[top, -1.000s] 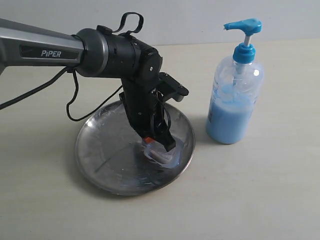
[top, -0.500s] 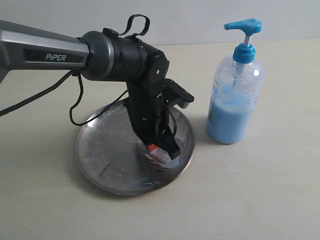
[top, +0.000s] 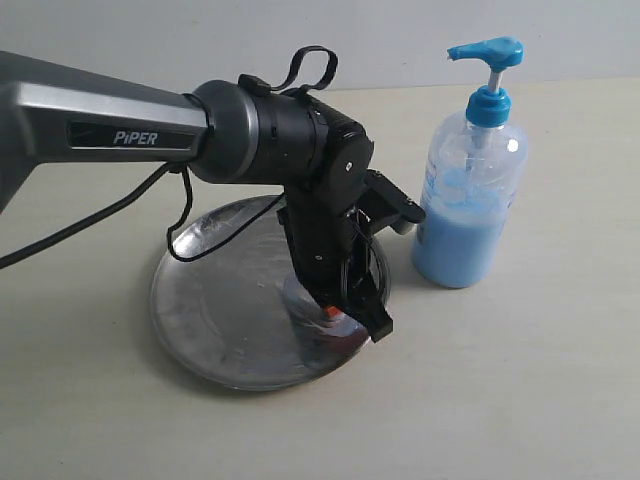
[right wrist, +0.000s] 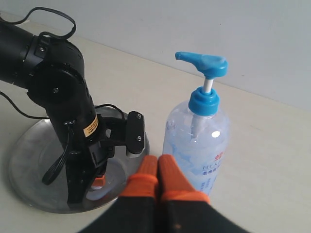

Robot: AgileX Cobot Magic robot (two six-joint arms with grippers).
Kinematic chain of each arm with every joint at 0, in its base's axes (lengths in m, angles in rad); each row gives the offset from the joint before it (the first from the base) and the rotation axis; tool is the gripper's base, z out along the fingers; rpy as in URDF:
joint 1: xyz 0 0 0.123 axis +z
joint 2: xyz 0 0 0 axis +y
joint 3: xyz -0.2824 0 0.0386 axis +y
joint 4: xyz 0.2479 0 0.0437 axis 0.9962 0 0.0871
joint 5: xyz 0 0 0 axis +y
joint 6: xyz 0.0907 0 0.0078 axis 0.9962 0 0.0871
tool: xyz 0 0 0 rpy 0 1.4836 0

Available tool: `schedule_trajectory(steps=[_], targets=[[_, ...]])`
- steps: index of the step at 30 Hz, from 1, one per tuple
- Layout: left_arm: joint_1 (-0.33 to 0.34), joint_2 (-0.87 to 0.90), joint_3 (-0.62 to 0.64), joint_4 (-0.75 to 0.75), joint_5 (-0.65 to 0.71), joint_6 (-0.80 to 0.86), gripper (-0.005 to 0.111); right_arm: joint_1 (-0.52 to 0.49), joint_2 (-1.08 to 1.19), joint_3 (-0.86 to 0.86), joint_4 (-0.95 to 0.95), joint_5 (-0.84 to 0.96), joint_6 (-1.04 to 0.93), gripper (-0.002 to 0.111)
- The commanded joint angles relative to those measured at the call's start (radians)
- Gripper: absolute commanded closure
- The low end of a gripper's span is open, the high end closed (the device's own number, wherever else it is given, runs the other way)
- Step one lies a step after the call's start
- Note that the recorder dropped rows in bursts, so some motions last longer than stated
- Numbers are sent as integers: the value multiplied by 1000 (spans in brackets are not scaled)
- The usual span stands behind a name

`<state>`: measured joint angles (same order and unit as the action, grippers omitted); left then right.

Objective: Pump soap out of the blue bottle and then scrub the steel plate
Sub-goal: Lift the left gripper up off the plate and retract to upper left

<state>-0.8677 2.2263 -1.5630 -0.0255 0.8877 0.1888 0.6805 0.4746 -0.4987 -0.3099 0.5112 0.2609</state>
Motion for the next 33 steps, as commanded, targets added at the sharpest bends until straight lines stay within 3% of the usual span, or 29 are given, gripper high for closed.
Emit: schedule_trajectory(steps=[1,12,21,33], targets=[[-12,1,2,-33,-13,1,107,0,-8,4,-4,-5,2,108],[-12,1,2,-59,-45,12,107,0,-8,4,-4,-5,2,108],[0,-72,2,98,-48,-44,107,0,-8,4,-4,-3,2,108],[82,-284,2,95,-30,-189,107,0,-8,4,-9,25,2,108]])
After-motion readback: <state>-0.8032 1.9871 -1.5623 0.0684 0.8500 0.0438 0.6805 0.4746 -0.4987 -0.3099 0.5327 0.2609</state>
